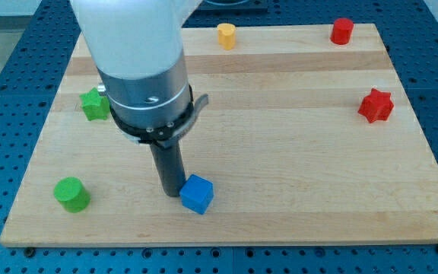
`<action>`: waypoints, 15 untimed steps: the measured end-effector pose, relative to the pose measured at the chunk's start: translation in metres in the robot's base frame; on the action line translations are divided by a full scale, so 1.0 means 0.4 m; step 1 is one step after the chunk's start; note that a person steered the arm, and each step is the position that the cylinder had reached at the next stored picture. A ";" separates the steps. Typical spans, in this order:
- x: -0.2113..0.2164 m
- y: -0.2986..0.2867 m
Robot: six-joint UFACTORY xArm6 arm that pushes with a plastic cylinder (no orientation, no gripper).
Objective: Push the cube to the bottom center of the board
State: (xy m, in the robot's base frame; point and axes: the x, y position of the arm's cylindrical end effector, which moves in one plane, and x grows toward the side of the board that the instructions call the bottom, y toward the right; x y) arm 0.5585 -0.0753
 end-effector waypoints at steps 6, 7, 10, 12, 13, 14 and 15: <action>0.036 0.132; 0.036 0.176; -0.082 0.171; -0.104 0.310; -0.080 0.367; -0.023 0.390; 0.029 0.396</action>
State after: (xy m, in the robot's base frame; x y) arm 0.5702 0.0829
